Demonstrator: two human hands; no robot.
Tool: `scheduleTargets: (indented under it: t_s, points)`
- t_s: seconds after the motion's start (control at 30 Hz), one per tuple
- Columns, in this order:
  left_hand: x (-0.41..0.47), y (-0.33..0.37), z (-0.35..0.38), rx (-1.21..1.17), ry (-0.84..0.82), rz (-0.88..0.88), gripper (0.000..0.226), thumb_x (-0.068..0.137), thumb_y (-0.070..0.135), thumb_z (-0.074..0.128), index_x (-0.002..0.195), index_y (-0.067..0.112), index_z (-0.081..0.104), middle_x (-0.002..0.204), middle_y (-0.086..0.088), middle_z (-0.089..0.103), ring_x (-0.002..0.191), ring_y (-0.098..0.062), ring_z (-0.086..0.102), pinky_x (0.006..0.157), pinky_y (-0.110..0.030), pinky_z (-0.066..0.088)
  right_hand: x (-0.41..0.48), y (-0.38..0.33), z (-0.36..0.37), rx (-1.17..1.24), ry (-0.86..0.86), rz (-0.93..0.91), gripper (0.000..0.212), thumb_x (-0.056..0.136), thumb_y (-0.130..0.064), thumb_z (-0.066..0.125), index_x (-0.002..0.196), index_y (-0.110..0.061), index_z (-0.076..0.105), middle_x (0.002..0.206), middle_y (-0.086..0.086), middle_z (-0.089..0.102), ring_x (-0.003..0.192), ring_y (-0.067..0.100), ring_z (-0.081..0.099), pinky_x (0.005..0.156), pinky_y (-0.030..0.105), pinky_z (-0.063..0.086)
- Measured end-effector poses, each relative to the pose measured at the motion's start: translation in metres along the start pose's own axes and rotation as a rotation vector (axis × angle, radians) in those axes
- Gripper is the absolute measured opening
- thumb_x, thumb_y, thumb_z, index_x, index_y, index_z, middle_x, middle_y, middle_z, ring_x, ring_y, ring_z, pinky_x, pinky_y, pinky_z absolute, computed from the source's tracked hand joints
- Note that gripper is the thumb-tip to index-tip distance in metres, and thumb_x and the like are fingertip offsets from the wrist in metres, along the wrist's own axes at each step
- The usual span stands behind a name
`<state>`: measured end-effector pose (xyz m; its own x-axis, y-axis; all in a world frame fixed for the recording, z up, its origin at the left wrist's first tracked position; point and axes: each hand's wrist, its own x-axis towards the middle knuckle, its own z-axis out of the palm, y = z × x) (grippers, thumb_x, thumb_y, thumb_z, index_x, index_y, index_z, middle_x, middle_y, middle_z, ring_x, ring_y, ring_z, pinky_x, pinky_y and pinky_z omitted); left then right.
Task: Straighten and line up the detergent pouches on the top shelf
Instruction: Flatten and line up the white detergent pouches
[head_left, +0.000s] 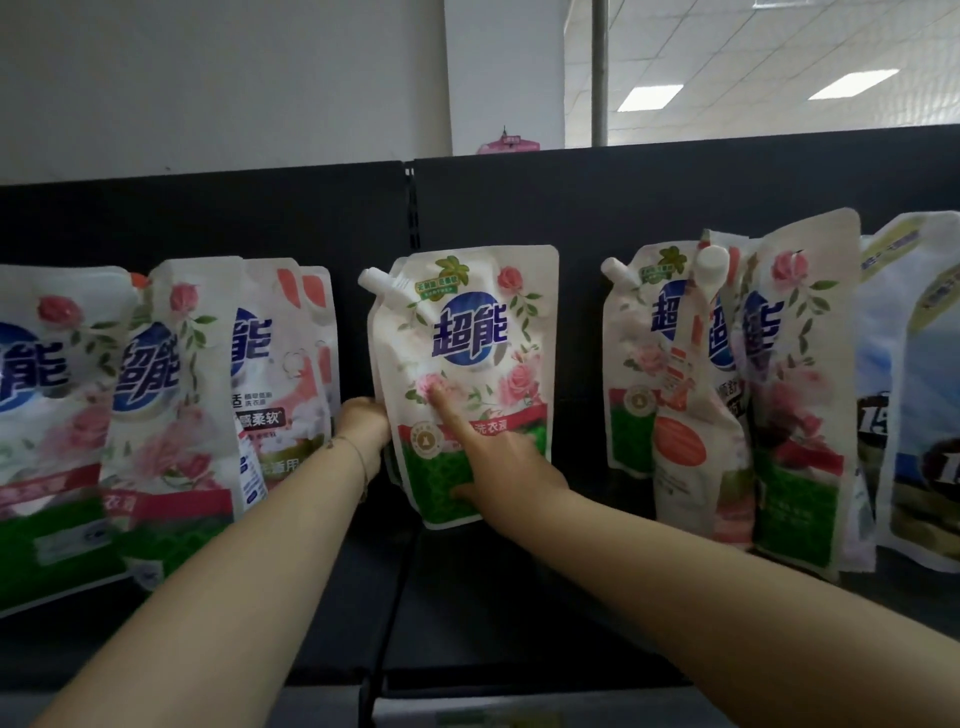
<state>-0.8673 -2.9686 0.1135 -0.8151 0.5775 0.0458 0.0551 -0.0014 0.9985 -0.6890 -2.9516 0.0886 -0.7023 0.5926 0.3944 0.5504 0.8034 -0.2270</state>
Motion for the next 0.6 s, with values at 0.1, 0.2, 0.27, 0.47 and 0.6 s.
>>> scheduleTargets:
  t_s: [0.1, 0.2, 0.27, 0.47, 0.6]
  points:
    - [-0.005, 0.002, -0.01, -0.166, 0.037, -0.062, 0.024, 0.097, 0.013, 0.043, 0.081, 0.01, 0.059, 0.087, -0.01, 0.064, 0.081, -0.026, 0.06, 0.088, -0.038, 0.052, 0.006, -0.01, 0.005, -0.087, 0.024, -0.029, 0.109, 0.091, -0.026, 0.064, 0.132, -0.058, -0.032, 0.128, 0.025, 0.05, 0.108, 0.045, 0.055, 0.075, 0.051, 0.055]
    - [-0.019, 0.003, -0.009, -0.235, 0.013, -0.094, 0.027, 0.097, 0.023, 0.041, 0.09, 0.012, 0.065, 0.094, -0.013, 0.069, 0.093, -0.032, 0.065, 0.09, -0.043, 0.053, 0.009, -0.018, 0.004, -0.226, 0.028, -0.014, 0.107, 0.093, -0.024, 0.06, 0.137, -0.045, -0.035, 0.118, 0.025, 0.056, 0.098, 0.044, 0.061, 0.07, 0.05, 0.056]
    - [-0.033, 0.003, -0.006, -0.156, 0.046, -0.085, 0.034, 0.098, 0.029, 0.036, 0.099, 0.011, 0.064, 0.101, -0.014, 0.068, 0.095, -0.032, 0.064, 0.09, -0.044, 0.053, 0.009, -0.022, 0.002, -0.305, 0.034, -0.01, 0.105, 0.094, -0.018, 0.057, 0.14, -0.037, -0.036, 0.113, 0.024, 0.06, 0.095, 0.044, 0.063, 0.067, 0.048, 0.056]
    - [-0.074, -0.01, -0.014, 0.191, 0.042, 0.018, 0.048, 0.095, 0.033, 0.043, 0.134, 0.005, 0.046, 0.129, -0.012, 0.054, 0.114, -0.031, 0.054, 0.098, -0.042, 0.046, 0.001, -0.026, -0.017, -0.393, -0.017, -0.032, 0.096, 0.096, -0.023, 0.049, 0.141, -0.032, -0.034, 0.106, 0.015, 0.062, 0.067, 0.026, 0.059, 0.047, 0.034, 0.042]
    - [-0.107, -0.01, -0.036, 0.478, -0.024, 0.169, 0.03, 0.092, 0.028, 0.053, 0.114, 0.008, 0.055, 0.11, -0.007, 0.059, 0.099, -0.022, 0.056, 0.076, -0.03, 0.044, -0.012, -0.032, -0.037, -0.242, -0.028, -0.058, 0.056, 0.094, -0.028, 0.05, 0.144, -0.029, 0.027, 0.111, 0.008, 0.06, 0.088, 0.027, 0.061, 0.068, 0.038, 0.054]
